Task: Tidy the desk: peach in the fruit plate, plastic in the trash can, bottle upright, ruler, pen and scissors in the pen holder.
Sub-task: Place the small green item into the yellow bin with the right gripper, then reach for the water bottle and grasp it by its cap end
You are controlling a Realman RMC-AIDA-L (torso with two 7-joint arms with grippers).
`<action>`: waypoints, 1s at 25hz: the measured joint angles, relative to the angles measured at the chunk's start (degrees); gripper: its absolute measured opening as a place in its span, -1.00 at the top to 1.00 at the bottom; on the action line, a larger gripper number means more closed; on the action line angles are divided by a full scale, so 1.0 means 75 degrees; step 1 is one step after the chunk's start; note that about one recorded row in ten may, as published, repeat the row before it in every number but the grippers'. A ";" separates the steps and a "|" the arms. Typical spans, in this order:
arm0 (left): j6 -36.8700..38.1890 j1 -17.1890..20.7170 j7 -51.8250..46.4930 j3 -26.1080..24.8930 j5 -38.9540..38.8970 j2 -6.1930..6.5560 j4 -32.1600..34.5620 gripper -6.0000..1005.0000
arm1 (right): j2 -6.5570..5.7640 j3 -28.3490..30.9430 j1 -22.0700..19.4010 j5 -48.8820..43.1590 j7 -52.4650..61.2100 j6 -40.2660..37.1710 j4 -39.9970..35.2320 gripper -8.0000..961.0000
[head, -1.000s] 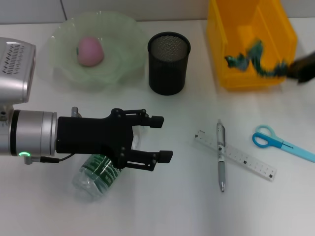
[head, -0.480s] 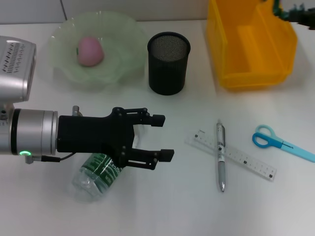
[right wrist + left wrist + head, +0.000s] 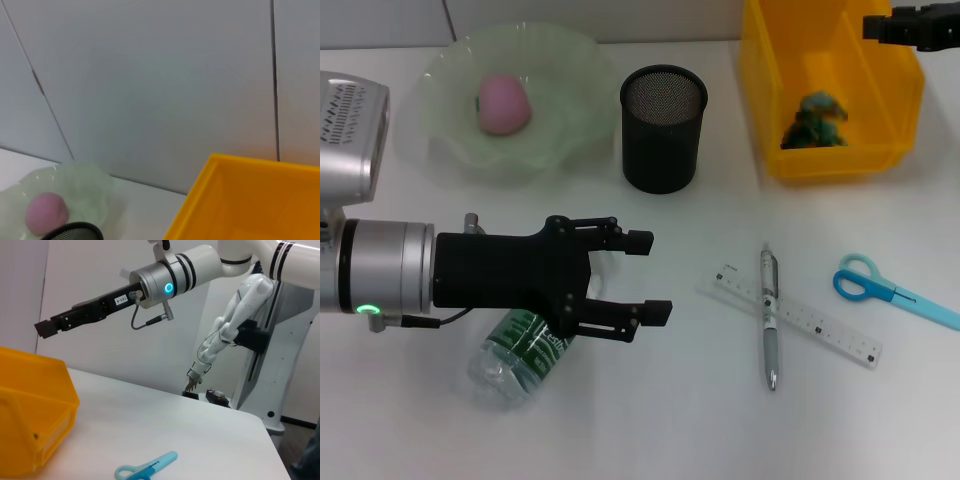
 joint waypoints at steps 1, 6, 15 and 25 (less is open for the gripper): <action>0.0000 0.0000 -0.0026 0.0000 0.0000 0.0000 0.0012 -0.65 | 0.0000 0.0000 0.0000 0.0000 0.0000 0.0000 0.0000 0.22; 0.0015 0.0003 -0.0718 -0.0041 0.0001 0.0017 0.0271 -0.65 | -0.0123 0.0189 -0.0913 0.1792 -0.0720 -0.1390 -0.0438 -0.03; -0.0192 -0.0340 -0.4757 0.0051 0.1256 -0.0001 0.2997 -0.65 | -0.0001 0.1417 -0.2584 0.3438 -0.3701 -0.4977 0.0424 -0.45; -0.1035 -0.2445 -0.8922 0.1235 0.5099 -0.0083 0.3404 -0.65 | 0.0186 0.1621 -0.3253 0.3268 -0.6271 -0.5026 0.2275 -0.45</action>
